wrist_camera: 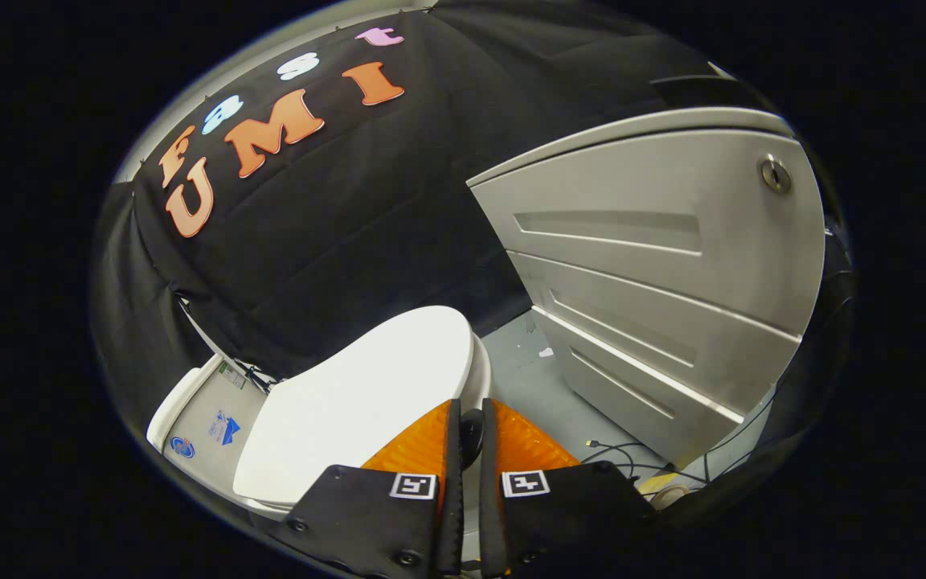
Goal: Open the toilet lid.
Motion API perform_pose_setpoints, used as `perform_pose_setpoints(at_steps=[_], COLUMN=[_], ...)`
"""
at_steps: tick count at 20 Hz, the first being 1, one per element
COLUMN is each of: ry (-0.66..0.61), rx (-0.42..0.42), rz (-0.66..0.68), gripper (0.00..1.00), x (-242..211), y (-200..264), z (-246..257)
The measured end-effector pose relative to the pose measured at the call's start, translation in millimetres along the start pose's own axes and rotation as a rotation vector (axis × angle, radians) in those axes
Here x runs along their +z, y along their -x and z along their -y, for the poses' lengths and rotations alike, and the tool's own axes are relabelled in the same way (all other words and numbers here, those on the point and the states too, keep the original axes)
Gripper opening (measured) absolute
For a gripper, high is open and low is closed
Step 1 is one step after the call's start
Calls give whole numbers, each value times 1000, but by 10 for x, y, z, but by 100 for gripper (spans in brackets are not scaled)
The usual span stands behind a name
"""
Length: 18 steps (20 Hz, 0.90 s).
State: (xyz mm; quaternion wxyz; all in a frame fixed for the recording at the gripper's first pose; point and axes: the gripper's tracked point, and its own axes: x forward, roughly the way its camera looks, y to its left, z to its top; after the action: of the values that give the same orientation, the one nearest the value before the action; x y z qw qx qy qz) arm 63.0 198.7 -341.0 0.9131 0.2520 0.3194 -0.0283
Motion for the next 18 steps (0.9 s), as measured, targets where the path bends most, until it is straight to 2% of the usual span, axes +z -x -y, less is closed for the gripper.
perform_pose_setpoints(at_steps=[8,10,12,16,18], ry=[101,111,193,344,333], rx=[143,202,230,206,205], rz=[158,195,257,285,278], gripper=[16,15,15,16,16], x=[602,788,996,1085,1113], y=[88,161,216,343,381], z=[-463,-700,-888,-1152,-1239])
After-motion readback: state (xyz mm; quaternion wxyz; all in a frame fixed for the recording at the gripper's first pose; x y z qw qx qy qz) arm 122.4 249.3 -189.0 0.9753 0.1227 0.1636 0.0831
